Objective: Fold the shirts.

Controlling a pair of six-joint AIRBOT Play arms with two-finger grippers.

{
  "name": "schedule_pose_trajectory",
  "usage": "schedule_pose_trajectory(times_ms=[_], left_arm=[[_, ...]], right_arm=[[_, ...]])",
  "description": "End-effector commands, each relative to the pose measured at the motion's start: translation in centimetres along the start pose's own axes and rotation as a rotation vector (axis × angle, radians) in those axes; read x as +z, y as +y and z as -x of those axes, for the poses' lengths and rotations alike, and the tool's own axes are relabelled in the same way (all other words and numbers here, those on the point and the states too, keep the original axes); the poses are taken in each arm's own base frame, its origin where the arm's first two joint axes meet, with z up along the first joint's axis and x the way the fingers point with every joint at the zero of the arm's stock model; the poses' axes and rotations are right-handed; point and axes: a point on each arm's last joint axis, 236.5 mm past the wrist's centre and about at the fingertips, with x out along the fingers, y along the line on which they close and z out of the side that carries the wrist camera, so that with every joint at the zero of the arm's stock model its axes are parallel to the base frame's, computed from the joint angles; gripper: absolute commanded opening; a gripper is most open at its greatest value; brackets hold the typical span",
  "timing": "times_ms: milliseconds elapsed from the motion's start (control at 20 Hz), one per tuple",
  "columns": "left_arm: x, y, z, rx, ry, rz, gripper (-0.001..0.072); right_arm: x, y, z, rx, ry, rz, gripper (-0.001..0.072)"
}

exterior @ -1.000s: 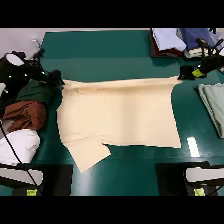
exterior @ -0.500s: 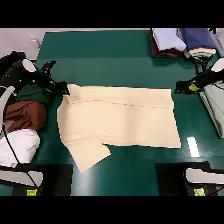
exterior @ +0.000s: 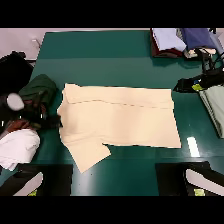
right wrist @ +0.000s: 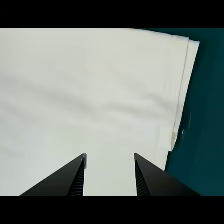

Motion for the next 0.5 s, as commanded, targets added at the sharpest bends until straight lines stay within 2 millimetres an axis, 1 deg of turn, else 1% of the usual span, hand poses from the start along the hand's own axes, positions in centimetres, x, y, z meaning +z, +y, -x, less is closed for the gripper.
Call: schedule_pose_trajectory(times_ms=[0, 100, 200, 350, 450], left_arm=[[-6.1, 0.5, -1.8, -0.024, 0.041, 0.071, 0.0478], [-7.2, -0.1, -2.1, -0.06, 0.036, 0.091, 0.0478], [-7.5, -0.6, -2.8, -0.09, 0.035, 0.11, 0.0478], [-6.8, -2.4, -3.9, -0.193, -0.003, 0.169, 0.0478], [-6.2, -3.1, -4.6, -0.241, -0.04, 0.19, 0.0478]], right_arm=[[-0.5, 1.2, 0.3, 0.018, -0.023, 0.017, 0.0358], [-1.1, 1.4, 0.1, 0.03, 0.0, 0.013, 0.0358], [-1.1, 1.4, 0.1, 0.03, 0.0, 0.013, 0.0358], [-1.2, 1.4, 0.1, 0.032, 0.003, 0.012, 0.0358], [-1.2, 1.4, 0.1, 0.031, 0.003, 0.012, 0.0358]])
